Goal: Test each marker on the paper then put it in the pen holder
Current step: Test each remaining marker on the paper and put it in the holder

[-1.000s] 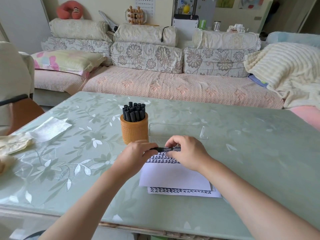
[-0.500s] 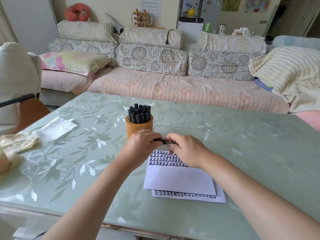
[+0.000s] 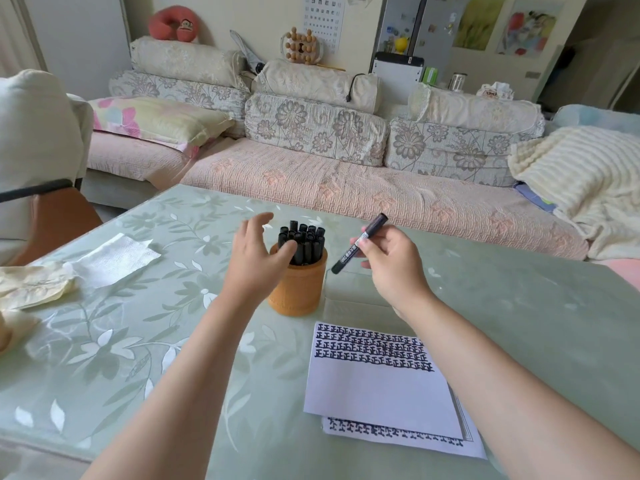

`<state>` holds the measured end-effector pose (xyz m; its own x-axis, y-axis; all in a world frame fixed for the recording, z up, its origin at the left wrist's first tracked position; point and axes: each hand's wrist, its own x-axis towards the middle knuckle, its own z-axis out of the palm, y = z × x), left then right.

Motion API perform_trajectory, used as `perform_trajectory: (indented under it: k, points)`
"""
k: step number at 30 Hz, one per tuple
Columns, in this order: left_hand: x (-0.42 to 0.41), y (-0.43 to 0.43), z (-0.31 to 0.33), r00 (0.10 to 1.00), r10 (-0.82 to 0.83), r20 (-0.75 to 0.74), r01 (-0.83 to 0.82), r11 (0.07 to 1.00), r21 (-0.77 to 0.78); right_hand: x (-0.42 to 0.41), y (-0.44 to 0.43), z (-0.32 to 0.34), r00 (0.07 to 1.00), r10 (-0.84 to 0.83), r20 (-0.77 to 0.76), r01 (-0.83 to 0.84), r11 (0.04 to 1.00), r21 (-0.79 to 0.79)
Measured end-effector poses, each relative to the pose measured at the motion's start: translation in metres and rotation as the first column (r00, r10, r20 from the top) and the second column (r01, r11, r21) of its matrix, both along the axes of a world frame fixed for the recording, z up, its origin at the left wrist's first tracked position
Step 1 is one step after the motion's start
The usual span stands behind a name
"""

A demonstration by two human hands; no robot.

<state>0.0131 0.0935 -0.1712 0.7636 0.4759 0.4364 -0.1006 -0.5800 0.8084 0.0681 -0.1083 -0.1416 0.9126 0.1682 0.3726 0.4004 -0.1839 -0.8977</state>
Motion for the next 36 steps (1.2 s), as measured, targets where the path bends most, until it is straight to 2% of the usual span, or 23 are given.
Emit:
perform_trajectory:
  k: [3, 7, 9, 13, 17, 21, 24, 27, 32, 34, 36]
  points:
    - [0.008, 0.004, -0.003, 0.994, -0.1, -0.035, 0.097, 0.991, -0.087, 0.014, 0.017, 0.007, 0.999, -0.039, -0.018, 0.04, 0.996, 0.082]
    - [0.018, 0.002, -0.004, 0.976, -0.194, -0.094, 0.186, 0.978, -0.091, 0.026, 0.034, 0.009, 1.0, -0.022, 0.013, 0.022, 1.0, 0.015]
    - [0.021, -0.001, -0.005, 0.973, -0.198, -0.122, 0.189, 0.978, -0.082, 0.03, 0.038, 0.011, 0.999, -0.004, 0.04, 0.004, 1.0, -0.008]
    - [0.023, -0.002, -0.008, 0.981, -0.188, -0.046, 0.179, 0.972, -0.15, 0.03, 0.042, 0.014, 0.993, 0.041, 0.109, -0.037, 0.998, -0.041]
    - [0.021, -0.004, -0.003, 0.989, -0.147, 0.027, 0.15, 0.977, -0.154, 0.028, 0.041, 0.008, 0.993, 0.035, 0.113, -0.039, 0.999, 0.034]
    - [0.025, -0.006, -0.004, 0.988, -0.147, 0.057, 0.154, 0.974, -0.163, 0.028, 0.043, 0.0, 0.997, 0.044, 0.056, -0.051, 0.991, 0.126]
    - [0.026, -0.001, -0.006, 0.98, -0.2, 0.012, 0.2, 0.971, -0.133, 0.032, 0.044, 0.003, 0.998, 0.057, 0.026, -0.061, 0.987, 0.146]
    - [0.026, 0.007, -0.002, 0.957, -0.287, -0.051, 0.274, 0.945, -0.179, 0.034, 0.042, 0.003, 0.997, 0.071, 0.007, -0.071, 0.975, 0.209]
    - [0.023, 0.003, 0.001, 0.972, -0.231, -0.049, 0.217, 0.956, -0.198, 0.031, 0.041, -0.004, 0.997, 0.078, -0.03, -0.065, 0.95, 0.305]
    - [0.024, 0.002, -0.001, 0.978, -0.201, -0.053, 0.194, 0.974, -0.12, 0.03, 0.042, -0.006, 0.998, 0.064, -0.008, -0.059, 0.956, 0.287]
    - [0.023, 0.008, -0.001, 0.96, -0.256, -0.111, 0.245, 0.964, -0.104, 0.029, 0.042, -0.008, 0.999, 0.031, 0.033, -0.038, 0.969, 0.246]
